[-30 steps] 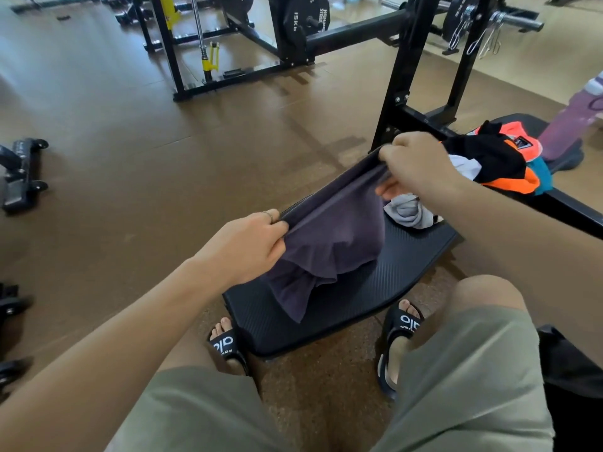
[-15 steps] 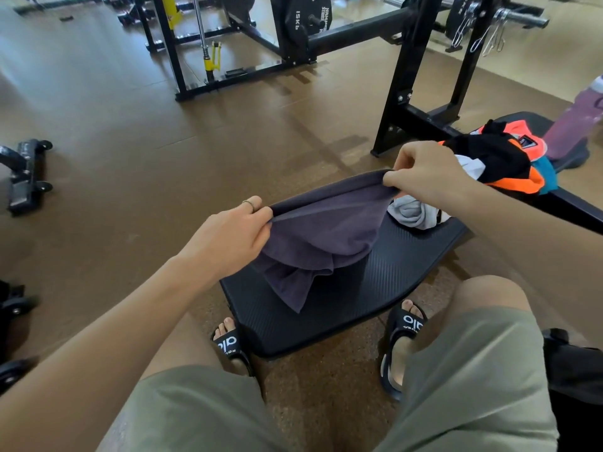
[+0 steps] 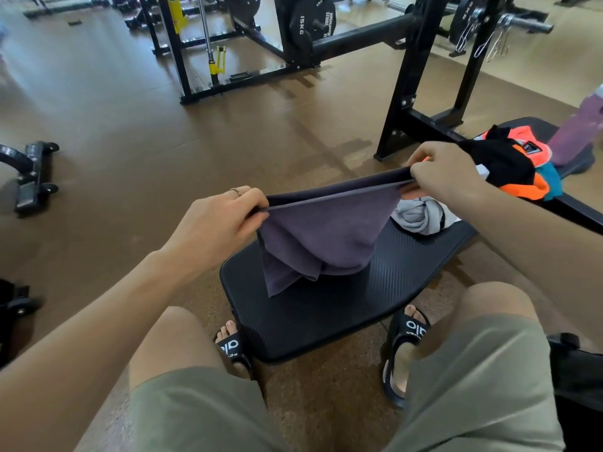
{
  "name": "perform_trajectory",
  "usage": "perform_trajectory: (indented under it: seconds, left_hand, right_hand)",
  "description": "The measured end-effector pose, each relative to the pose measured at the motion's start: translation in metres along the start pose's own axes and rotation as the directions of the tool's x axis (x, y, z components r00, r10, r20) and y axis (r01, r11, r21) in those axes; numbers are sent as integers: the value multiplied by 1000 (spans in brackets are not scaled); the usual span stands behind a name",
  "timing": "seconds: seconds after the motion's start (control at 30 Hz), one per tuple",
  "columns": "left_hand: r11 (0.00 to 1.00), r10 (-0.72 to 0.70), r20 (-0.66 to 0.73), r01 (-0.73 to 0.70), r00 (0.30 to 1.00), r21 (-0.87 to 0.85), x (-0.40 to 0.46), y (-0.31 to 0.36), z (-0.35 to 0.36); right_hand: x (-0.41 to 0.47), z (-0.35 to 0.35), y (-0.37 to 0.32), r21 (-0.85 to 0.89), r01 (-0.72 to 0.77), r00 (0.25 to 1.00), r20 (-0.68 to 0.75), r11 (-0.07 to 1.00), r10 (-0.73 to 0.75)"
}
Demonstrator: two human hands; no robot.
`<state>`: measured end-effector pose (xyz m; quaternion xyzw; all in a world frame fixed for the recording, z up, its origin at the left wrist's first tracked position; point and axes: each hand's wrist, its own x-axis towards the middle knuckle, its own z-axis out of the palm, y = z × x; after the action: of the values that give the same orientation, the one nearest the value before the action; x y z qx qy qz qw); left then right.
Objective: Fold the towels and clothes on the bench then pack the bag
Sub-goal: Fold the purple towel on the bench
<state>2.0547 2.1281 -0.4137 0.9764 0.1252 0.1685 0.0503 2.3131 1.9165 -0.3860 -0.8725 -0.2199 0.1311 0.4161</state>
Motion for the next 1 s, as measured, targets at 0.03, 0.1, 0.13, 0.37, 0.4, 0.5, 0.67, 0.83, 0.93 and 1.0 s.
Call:
perform_trajectory:
  seconds: [0.03, 0.1, 0.13, 0.37, 0.4, 0.5, 0.67, 0.83, 0.93, 1.0]
  left_hand:
    - [999, -7, -22, 6, 1000, -33, 0, 2, -2]
    - [989, -31, -47, 23, 998, -147, 3, 7, -7]
    - [974, -31, -47, 20, 998, -224, 5, 10, -9]
    - [893, 52, 23, -36, 998, -448, 24, 47, -24]
    - [887, 59, 18, -44, 998, -460, 25, 50, -25]
    - [867, 49, 17, -34, 999, -497, 25, 53, -30]
    - [831, 46, 170, 57, 984, -554, 12, 47, -31]
    - [803, 6, 193, 110, 981, -586, 5, 41, -29]
    - [758, -40, 147, 126, 988, -640, 8, 43, -29]
    - [720, -65, 119, 129, 991, -682, 10, 48, -30]
  right_hand:
    - [1, -1, 2, -23, -22, 999, 30, 999, 23]
    - [6, -3, 7, -194, -23, 994, 104, 981, 44]
    - [6, -3, 7, -351, 17, 989, 144, 936, 36]
    - [-51, 37, -36, 284, 356, 729, 512, 890, -455]
    - [-58, 46, -38, 344, 350, 685, 541, 871, -489]
    - [-66, 62, -32, 398, 380, 705, 459, 835, -540]
    - [-67, 64, -27, 393, 361, 754, 411, 846, -513]
    - [-69, 60, -26, 338, 404, 749, 412, 850, -519]
    - [-69, 55, -30, 309, 431, 725, 441, 848, -529]
    - [-68, 53, -33, 322, 425, 723, 442, 846, -531]
